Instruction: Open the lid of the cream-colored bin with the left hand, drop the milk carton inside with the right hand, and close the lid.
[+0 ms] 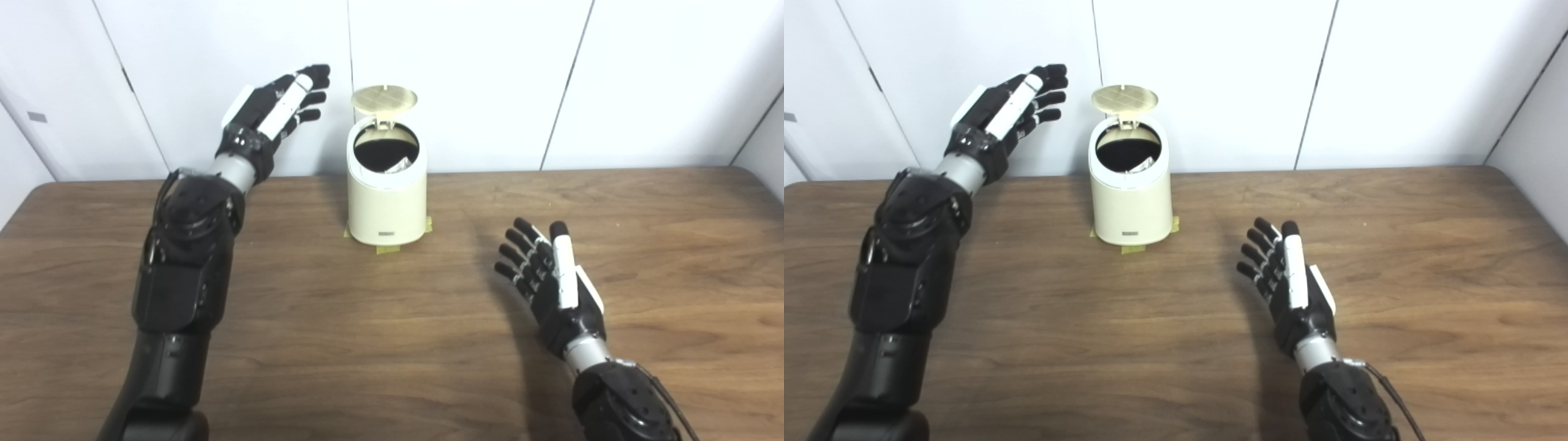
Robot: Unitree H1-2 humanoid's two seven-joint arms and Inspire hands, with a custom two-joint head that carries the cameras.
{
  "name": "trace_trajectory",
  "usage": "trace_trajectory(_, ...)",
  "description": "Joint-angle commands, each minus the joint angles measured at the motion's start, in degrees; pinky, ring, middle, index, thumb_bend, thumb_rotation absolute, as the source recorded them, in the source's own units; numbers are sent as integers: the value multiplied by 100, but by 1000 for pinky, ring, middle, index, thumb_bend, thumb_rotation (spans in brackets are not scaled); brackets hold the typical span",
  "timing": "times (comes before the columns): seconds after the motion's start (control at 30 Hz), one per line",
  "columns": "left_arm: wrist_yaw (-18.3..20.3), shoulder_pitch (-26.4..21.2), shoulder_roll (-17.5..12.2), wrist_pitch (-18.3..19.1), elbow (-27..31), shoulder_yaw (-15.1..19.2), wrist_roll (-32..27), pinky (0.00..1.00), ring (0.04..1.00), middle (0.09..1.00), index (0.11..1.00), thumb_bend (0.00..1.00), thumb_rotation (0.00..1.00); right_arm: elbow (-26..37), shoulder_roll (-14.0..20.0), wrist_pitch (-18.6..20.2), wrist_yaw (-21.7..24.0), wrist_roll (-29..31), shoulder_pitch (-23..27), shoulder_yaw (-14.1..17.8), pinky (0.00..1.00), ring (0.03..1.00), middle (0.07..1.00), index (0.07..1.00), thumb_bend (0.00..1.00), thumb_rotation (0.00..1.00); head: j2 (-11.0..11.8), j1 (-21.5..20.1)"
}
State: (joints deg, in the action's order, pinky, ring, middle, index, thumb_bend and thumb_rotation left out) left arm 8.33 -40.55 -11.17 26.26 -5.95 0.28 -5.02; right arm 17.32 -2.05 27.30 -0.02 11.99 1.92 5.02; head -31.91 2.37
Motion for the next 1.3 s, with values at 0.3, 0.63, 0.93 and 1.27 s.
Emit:
trace_trajectory(0.3, 265, -997, -113, -831, -1021, -272, 278, 879, 903, 899, 863, 384, 811, 4, -22, -367, 34, -128, 9, -177, 825, 870, 888, 904, 547, 1000, 61, 69)
trace_trajectory(0.63, 432, -1333, -205, -1190, -1612, -533, 644, 890, 913, 899, 872, 388, 987, -34, -27, -382, 102, -77, -8, -251, 812, 848, 870, 907, 577, 1000, 90, 20)
trace_trajectory(0.93, 625, -1380, -467, -1918, -1780, -1061, 1312, 866, 873, 822, 840, 400, 1000, -88, -11, -352, 87, -83, 35, -254, 789, 831, 858, 911, 588, 1000, 76, -18)
trace_trajectory(1.27, 558, -1362, -604, -2364, -1664, -1437, 2109, 902, 846, 765, 792, 436, 1000, -147, -11, -315, 57, -87, 58, -232, 803, 832, 854, 916, 578, 1000, 44, -76)
